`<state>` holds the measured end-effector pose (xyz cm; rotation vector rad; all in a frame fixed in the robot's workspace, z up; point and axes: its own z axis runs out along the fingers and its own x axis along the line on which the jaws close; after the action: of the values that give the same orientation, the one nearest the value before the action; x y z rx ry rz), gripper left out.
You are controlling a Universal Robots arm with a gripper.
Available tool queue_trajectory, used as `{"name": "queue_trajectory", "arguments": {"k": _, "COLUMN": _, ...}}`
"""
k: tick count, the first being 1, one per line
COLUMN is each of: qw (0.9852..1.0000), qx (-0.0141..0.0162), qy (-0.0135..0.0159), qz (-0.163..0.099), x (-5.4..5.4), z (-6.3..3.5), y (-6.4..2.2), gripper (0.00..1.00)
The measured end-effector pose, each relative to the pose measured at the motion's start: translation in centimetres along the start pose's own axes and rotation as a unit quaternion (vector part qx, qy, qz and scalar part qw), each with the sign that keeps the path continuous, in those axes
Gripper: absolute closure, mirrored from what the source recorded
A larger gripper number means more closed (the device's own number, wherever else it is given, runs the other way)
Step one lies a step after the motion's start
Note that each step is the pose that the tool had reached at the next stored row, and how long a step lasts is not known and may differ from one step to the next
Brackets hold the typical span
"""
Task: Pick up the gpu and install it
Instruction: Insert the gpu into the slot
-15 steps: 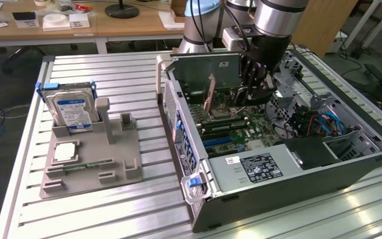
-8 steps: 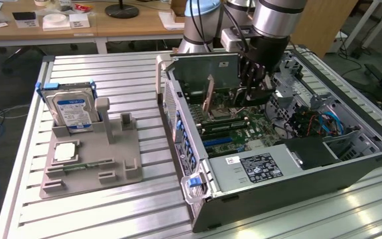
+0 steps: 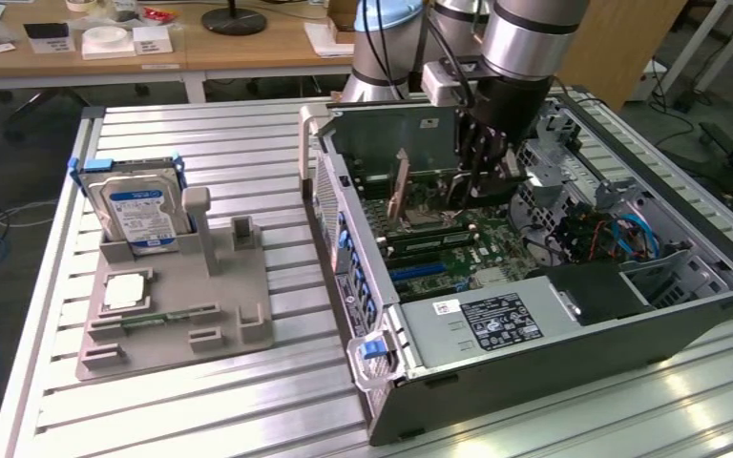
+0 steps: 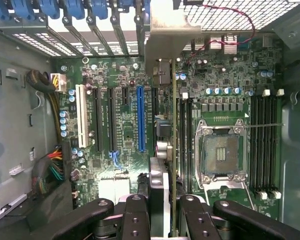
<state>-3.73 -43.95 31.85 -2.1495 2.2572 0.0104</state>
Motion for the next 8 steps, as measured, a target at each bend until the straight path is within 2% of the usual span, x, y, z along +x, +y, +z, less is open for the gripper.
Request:
{"name": "queue_trajectory", "arguments": {"k": 5, "qw": 1.0000, "qx": 0.0000, "qy": 0.0000, "qz": 0.000, "x": 0.12, "z": 0.22, "y": 0.77, "gripper": 0.72}}
{"name": "queue_trajectory", "arguments": {"k": 8, "qw": 1.0000, "qx": -0.0001, "qy": 0.0000, "qz": 0.000, "x": 0.72, "z": 0.48, "y": 0.77, "gripper": 0.72}}
